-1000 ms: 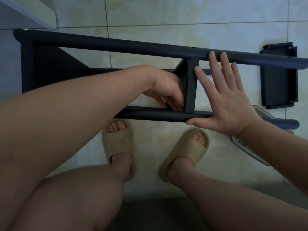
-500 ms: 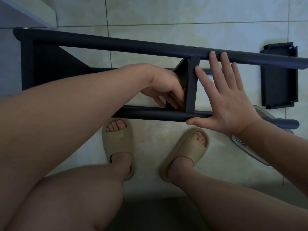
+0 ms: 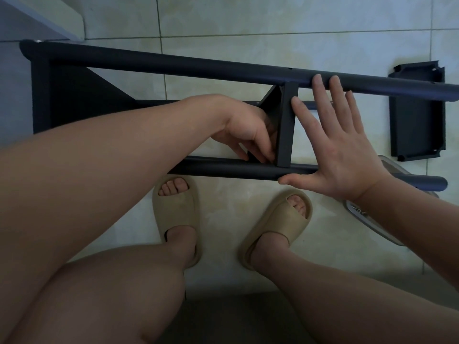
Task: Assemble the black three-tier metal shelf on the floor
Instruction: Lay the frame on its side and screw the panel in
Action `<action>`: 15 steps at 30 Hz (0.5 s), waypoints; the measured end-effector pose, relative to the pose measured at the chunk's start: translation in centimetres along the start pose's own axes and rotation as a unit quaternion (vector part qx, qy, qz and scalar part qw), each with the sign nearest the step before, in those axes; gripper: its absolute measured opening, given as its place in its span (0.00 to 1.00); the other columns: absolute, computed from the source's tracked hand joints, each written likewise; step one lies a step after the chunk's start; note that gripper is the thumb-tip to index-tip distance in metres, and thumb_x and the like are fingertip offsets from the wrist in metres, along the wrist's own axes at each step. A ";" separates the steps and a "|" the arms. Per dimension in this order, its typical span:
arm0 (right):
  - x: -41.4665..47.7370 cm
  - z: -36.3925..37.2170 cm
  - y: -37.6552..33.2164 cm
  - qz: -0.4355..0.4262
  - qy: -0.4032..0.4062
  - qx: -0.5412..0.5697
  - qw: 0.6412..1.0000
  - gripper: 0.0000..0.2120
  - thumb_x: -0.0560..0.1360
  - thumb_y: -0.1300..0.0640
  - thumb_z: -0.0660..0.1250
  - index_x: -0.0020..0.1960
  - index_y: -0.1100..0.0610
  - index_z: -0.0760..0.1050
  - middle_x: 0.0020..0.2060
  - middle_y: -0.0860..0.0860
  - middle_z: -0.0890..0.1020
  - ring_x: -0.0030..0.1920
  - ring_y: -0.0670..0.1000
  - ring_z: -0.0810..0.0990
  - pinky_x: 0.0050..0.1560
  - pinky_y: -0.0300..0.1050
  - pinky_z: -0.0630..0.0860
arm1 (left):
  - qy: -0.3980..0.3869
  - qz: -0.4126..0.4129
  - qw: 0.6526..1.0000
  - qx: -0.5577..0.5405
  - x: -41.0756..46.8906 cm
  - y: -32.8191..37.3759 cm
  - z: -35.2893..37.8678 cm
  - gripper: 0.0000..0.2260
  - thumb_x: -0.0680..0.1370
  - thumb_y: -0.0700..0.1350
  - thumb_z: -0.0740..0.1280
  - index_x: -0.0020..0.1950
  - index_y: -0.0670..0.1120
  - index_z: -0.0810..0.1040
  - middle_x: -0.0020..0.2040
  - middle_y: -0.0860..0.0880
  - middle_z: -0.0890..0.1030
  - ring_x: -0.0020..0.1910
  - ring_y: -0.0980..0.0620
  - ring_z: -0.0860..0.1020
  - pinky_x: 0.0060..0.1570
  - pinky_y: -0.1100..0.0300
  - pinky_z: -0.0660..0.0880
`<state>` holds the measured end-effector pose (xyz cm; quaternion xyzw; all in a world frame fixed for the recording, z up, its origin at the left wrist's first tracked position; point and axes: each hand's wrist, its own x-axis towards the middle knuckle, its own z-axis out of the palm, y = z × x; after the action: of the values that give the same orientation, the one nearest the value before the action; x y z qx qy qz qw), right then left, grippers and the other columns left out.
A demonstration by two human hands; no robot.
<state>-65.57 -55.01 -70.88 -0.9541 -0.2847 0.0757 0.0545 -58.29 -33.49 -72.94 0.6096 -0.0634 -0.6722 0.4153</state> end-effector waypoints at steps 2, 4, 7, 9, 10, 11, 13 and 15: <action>0.0 0.0 0.0 0.000 -0.001 0.001 1.000 0.55 0.72 0.19 0.53 0.83 0.58 0.51 0.81 0.65 0.48 0.81 0.68 0.44 0.79 0.67 0.45 | -0.005 -0.005 1.000 -0.003 -0.1 0.0 -0.1 0.09 0.76 0.38 0.71 0.55 0.48 0.82 0.52 0.50 0.87 0.53 0.54 0.84 0.67 0.47 0.73; 0.0 0.0 0.0 0.001 -0.002 0.001 1.000 0.55 0.72 0.19 0.53 0.83 0.58 0.51 0.81 0.65 0.48 0.81 0.68 0.44 0.79 0.67 0.45 | -0.014 -0.015 1.000 0.002 -0.1 0.0 -0.2 0.09 0.77 0.42 0.70 0.58 0.48 0.82 0.53 0.51 0.86 0.55 0.54 0.84 0.67 0.47 0.72; 0.0 0.0 0.0 0.001 -0.003 0.000 1.000 0.55 0.71 0.19 0.53 0.83 0.58 0.51 0.81 0.65 0.48 0.81 0.68 0.44 0.79 0.67 0.45 | -0.013 -0.018 1.000 0.008 0.0 -0.1 0.1 0.08 0.78 0.44 0.70 0.57 0.48 0.83 0.52 0.51 0.87 0.54 0.54 0.84 0.64 0.49 0.74; 0.0 0.0 0.0 0.000 -0.004 0.000 1.000 0.55 0.71 0.19 0.52 0.83 0.58 0.50 0.81 0.65 0.48 0.81 0.68 0.44 0.79 0.67 0.45 | -0.007 -0.012 1.000 0.003 0.2 -0.1 0.2 0.07 0.78 0.42 0.70 0.55 0.48 0.83 0.51 0.50 0.87 0.52 0.54 0.85 0.62 0.52 0.75; 0.0 -0.1 0.0 0.000 -0.005 -0.001 1.000 0.55 0.71 0.19 0.52 0.83 0.58 0.50 0.81 0.65 0.48 0.81 0.68 0.44 0.79 0.67 0.45 | -0.004 -0.008 1.000 0.002 0.2 0.0 0.2 0.07 0.77 0.41 0.71 0.54 0.48 0.83 0.51 0.50 0.87 0.52 0.54 0.85 0.63 0.52 0.75; 0.0 -0.1 0.0 0.000 -0.006 -0.002 1.000 0.55 0.71 0.19 0.52 0.83 0.58 0.50 0.81 0.65 0.48 0.81 0.68 0.44 0.79 0.67 0.45 | -0.002 -0.005 1.000 0.002 0.2 0.0 0.2 0.07 0.77 0.40 0.71 0.54 0.48 0.83 0.51 0.50 0.87 0.52 0.54 0.85 0.64 0.52 0.75; 0.0 -0.1 0.0 -0.001 -0.009 -0.003 1.000 0.55 0.71 0.19 0.52 0.83 0.58 0.50 0.81 0.65 0.48 0.81 0.68 0.44 0.79 0.66 0.44 | 0.002 -0.002 1.000 0.002 0.2 0.0 0.1 0.08 0.77 0.38 0.71 0.54 0.48 0.83 0.51 0.50 0.87 0.52 0.54 0.85 0.65 0.51 0.75; 0.0 -0.2 0.0 -0.001 -0.011 -0.004 1.000 0.55 0.71 0.19 0.52 0.83 0.58 0.50 0.81 0.65 0.48 0.81 0.68 0.44 0.79 0.67 0.44 | 0.004 -0.002 1.000 0.002 0.1 0.0 0.1 0.09 0.76 0.37 0.71 0.54 0.48 0.82 0.52 0.49 0.87 0.54 0.53 0.84 0.66 0.51 0.74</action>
<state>-65.48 -55.02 -70.73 -0.9531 -0.2866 0.0846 0.0479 -58.37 -33.57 -72.95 0.6133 -0.0618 -0.6705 0.4129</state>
